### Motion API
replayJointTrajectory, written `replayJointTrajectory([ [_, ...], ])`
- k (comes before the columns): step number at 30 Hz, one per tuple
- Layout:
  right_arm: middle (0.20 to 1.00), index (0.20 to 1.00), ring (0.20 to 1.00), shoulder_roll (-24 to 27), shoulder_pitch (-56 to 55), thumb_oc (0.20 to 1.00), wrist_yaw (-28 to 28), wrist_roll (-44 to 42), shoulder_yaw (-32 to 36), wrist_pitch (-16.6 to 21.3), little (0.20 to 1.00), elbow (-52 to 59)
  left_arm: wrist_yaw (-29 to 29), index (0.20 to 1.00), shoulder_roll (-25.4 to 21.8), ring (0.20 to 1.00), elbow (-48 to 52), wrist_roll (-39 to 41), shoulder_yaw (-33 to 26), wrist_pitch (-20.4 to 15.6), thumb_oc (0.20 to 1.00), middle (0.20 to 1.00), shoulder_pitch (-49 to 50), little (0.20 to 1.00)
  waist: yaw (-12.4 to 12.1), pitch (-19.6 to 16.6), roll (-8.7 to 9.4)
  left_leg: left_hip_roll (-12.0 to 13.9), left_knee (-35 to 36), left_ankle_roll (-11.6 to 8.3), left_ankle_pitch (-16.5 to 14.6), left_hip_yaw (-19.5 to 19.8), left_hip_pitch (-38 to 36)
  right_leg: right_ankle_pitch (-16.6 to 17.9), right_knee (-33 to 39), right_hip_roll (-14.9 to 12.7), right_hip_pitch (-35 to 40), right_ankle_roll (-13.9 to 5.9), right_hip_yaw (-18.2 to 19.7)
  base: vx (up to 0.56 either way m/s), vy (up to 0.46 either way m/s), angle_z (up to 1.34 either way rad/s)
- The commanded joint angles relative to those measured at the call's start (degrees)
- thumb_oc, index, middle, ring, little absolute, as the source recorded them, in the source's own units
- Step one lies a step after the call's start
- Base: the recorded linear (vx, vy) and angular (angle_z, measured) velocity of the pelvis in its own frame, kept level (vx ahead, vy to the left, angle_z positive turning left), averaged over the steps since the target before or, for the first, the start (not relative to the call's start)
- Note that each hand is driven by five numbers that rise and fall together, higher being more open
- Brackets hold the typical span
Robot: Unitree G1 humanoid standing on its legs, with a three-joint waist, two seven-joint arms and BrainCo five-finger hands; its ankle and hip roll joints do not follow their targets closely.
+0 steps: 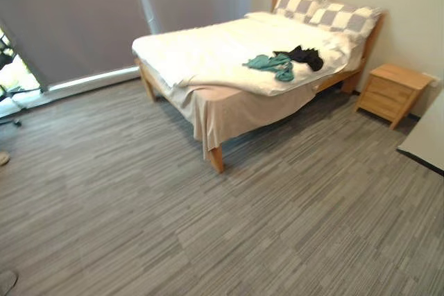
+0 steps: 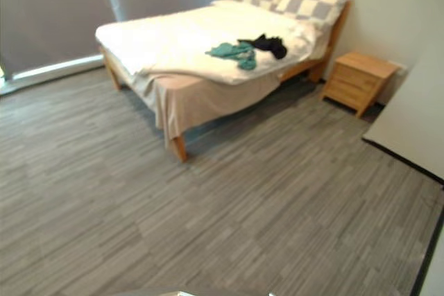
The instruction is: Tidy up the quilt and then pick up the clothes from the bed and put them into the laundry hamper.
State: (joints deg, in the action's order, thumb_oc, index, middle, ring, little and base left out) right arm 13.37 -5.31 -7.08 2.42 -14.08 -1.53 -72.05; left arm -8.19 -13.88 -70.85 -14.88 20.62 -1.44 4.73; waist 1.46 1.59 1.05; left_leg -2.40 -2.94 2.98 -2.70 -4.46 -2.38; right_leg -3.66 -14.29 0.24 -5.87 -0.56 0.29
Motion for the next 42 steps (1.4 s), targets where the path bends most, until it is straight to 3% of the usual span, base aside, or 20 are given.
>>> replayJointTrajectory([
  [1,1.0,1.0,1.0,2.3,6.9,1.0,-1.5,2.4,-1.8,1.0,1.0,-0.3,-2.2,1.0,0.1,1.0,-0.5,-3.2,0.9,-2.4,1.0,1.0,-10.0,1.0,1.4,7.6,1.03,3.7,7.9,-4.82,-0.9,-2.1,-6.1,-1.3,16.1,-3.0,11.2,-5.59,3.9,0.02,-0.006,-0.07],
  [12,1.0,1.0,1.0,2.2,8.1,1.0,-1.7,4.3,-3.6,0.8,1.0,0.3,-2.8,1.0,-0.1,1.0,0.4,-2.9,1.5,-2.5,1.0,1.0,-11.2,1.0,1.0,8.8,1.03,3.4,7.0,-4.56,-1.1,-1.7,-4.1,-2.1,14.8,-3.0,9.3,-5.83,4.0,0.05,0.017,-0.03],
  [13,1.0,1.0,1.0,2.2,8.6,1.0,-1.9,3.3,-2.8,1.0,1.0,0.7,-2.9,1.0,-0.4,1.0,0.8,-1.6,1.1,-2.2,1.0,1.0,-11.8,1.0,0.9,9.8,1.02,3.6,6.5,-3.59,-1.9,-1.4,-3.5,-3.2,4.3,-2.0,4.2,-6.99,3.9,0.03,0.037,0.03],
  [14,1.0,1.0,1.0,2.2,8.6,1.0,-1.9,3.3,-2.8,1.0,1.0,0.7,-2.9,1.0,-0.4,1.0,0.8,-1.6,1.1,-2.2,1.0,1.0,-11.8,1.0,0.8,9.7,1.07,3.6,6.5,-3.58,-1.9,-1.5,-3.4,-3.4,4.0,-2.0,3.9,-6.99,3.9,0.04,0.053,-0.05],
  [17,1.0,1.0,1.0,2.3,9.4,1.0,-2.6,2.1,-1.2,0.9,1.0,1.0,-3.8,1.0,-1.0,1.0,-0.1,-0.3,-0.6,-1.2,1.0,1.0,-12.2,1.0,1.8,13.1,0.21,5.0,7.2,-2.39,-2.9,-1.6,-6.5,0.9,-18.3,-1.0,-7.9,-11.77,2.5,0.09,0.047,-0.18],
  [19,1.0,1.0,1.0,2.3,9.1,1.0,-2.8,1.2,-0.3,1.1,1.0,1.2,-4.0,1.0,-0.9,1.0,-0.5,0.1,-1.1,-1.1,1.0,1.0,-11.9,1.0,2.3,13.2,0.05,5.5,7.5,-2.57,-3.5,-1.4,-8.0,0.2,-20.3,-0.9,-10.1,-11.09,1.5,0.32,-0.005,-0.06],
  [22,1.0,1.0,1.0,2.2,7.0,1.0,-2.9,0.6,0.8,1.2,1.0,1.2,-4.1,1.0,-0.9,1.0,-1.4,-0.4,-1.4,-1.2,1.0,1.0,-11.7,1.0,4.2,13.3,0.88,4.8,7.9,-4.13,-5.9,-0.9,-10.8,-0.6,-4.4,-1.2,-9.9,-9.51,-1.5,0.41,-0.067,0.13],
  [24,1.0,1.0,1.0,2.1,5.7,1.0,-2.9,0.1,1.6,0.8,1.0,-0.8,-3.5,1.0,-0.6,1.0,-2.3,-3.6,0.1,-1.4,1.0,1.0,-12.7,1.0,7.6,13.1,0.76,5.8,7.9,-7.11,-9.4,-0.7,-14.6,4.2,13.8,-2.5,-12.0,-10.36,0.5,0.78,-0.268,0.16],
  [26,1.0,1.0,1.0,2.3,5.0,1.0,-2.6,-0.1,1.6,0.8,1.0,-1.7,-3.3,1.0,-0.8,1.0,-2.7,-4.5,0.9,-1.8,1.0,1.0,-12.8,1.0,7.6,12.7,0.38,6.5,6.3,-7.43,-9.5,-0.2,-15.3,4.3,13.8,-2.3,-11.5,-9.63,1.5,0.59,-0.266,0.58],
  [27,1.0,1.0,1.0,3.4,5.0,1.0,-2.2,0.1,1.6,0.2,1.0,-3.7,-2.9,1.0,-0.7,1.0,-2.3,-5.3,1.7,-1.5,1.0,1.0,-13.1,1.0,8.1,12.5,-0.16,7.9,-4.6,-8.81,-6.3,-0.1,-13.0,4.6,12.1,-0.8,-9.0,-7.41,2.5,0.47,-0.26,0.62],
  [28,1.0,1.0,1.0,3.4,5.0,1.0,-2.2,0.1,1.6,0.2,1.0,-3.7,-2.9,1.0,-0.7,1.0,-2.3,-5.3,1.7,-1.5,1.0,1.0,-13.1,1.0,8.1,12.4,-0.01,7.7,-4.6,-8.8,-6.2,-0.1,-12.8,4.7,12.1,-0.9,-9.2,-7.42,2.5,0.6,-0.465,0.35],
  [29,1.0,1.0,1.0,4.0,5.8,1.0,-2.1,0.9,1.1,-0.1,1.0,-4.8,-3.0,1.0,-0.5,1.0,-0.7,-4.2,1.8,-1.3,1.0,1.0,-12.9,1.0,7.6,12.7,0.32,9.2,-26.5,-9.89,4.2,0.4,-4.1,4.3,11.7,-0.1,-4.7,-4.3,2.4,0.3,-0.293,0.03],
  [30,1.0,1.0,1.0,3.9,5.8,1.0,-2.1,0.9,1.1,-0.1,1.0,-4.8,-3.0,1.0,-0.6,1.0,-0.7,-4.2,1.7,-1.3,1.0,1.0,-12.9,1.0,7.7,12.5,0.47,9.1,-26.6,-9.89,4.3,0.5,-3.8,4.4,11.7,-0.3,-4.9,-4.3,2.4,0.42,-0.435,0.1],
  [31,1.0,1.0,1.0,4.0,5.7,1.0,-2.3,1.5,0.4,-0.3,1.0,-4.7,-3.3,1.0,-0.9,1.0,0.5,-3.2,1.4,-1.2,1.0,1.0,-13.1,1.0,6.5,13.7,1.38,8.8,-37.4,-9.4,7.4,1.9,1.2,3.7,12.1,-0.6,-2.1,-2.67,2.3,0.26,-0.275,-0.29],
  [33,1.0,1.0,1.0,5.1,7.1,1.0,-3.1,2.0,-0.3,-0.4,1.0,-3.6,-4.7,1.0,-0.9,1.0,1.3,-0.8,0.8,-1.1,1.0,1.0,-14.2,1.0,4.1,15.8,3.3,9.1,-50.7,-8.4,6.6,0.4,9.1,3.1,14.0,-1.7,3.5,-0.83,3.1,0.38,-0.31,-0.56],
  [35,1.0,1.0,1.0,5.4,8.2,1.0,-3.3,2.3,-0.7,-0.4,1.0,-3.1,-5.4,1.0,-0.6,1.0,1.5,-0.1,0.7,-1.3,1.0,1.0,-14.9,1.0,3.3,15.9,3.85,9.2,-50.2,-8.24,5.5,-1.2,11.9,2.8,15.0,-2.5,5.4,-0.88,3.4,0.36,-0.101,0.05],
  [36,1.0,1.0,1.0,5.9,9.5,1.0,-3.6,2.7,-1.2,-0.4,1.0,-2.0,-6.0,1.0,0.3,1.0,2.1,0.3,0.9,-1.5,1.0,1.0,-15.6,1.0,1.9,15.4,3.72,10.4,-42.6,-8.96,4.3,-6.0,14.6,1.3,16.9,-3.4,9.5,-1.4,3.7,0.51,0.008,0.03],
  [38,1.0,1.0,1.0,6.6,10.5,1.0,-3.8,3.0,-1.9,0.3,1.0,-0.3,-6.7,1.0,0.9,1.0,2.7,0.3,0.9,-1.9,1.0,1.0,-15.5,1.0,0.9,14.3,2.89,9.9,-27.4,-8.78,5.8,-9.3,15.2,-0.8,17.4,-3.3,12.3,-1.74,4.3,0.77,0.097,-0.23],
  [39,1.0,1.0,1.0,7.1,11.3,1.0,-4.0,3.1,-2.3,0.5,1.0,0.8,-6.7,1.0,1.3,1.0,2.6,-0.2,1.0,-1.9,1.0,1.0,-15.4,1.0,0.0,13.1,1.94,8.5,-13.1,-8.59,6.9,-10.9,13.6,-3.1,17.8,-3.3,14.8,-2.45,4.1,0.58,0.125,-0.1],
  [42,1.0,1.0,1.0,7.0,11.2,1.0,-4.2,2.9,-1.8,0.8,1.0,2.0,-6.5,1.0,1.8,1.0,2.0,-1.7,1.5,-1.4,1.0,1.0,-15.0,1.0,0.0,12.1,1.66,8.5,-3.9,-8.69,8.1,-15.3,12.3,-5.9,17.8,-2.9,18.1,-2.82,2.8,0.47,0.082,-0.23],
])
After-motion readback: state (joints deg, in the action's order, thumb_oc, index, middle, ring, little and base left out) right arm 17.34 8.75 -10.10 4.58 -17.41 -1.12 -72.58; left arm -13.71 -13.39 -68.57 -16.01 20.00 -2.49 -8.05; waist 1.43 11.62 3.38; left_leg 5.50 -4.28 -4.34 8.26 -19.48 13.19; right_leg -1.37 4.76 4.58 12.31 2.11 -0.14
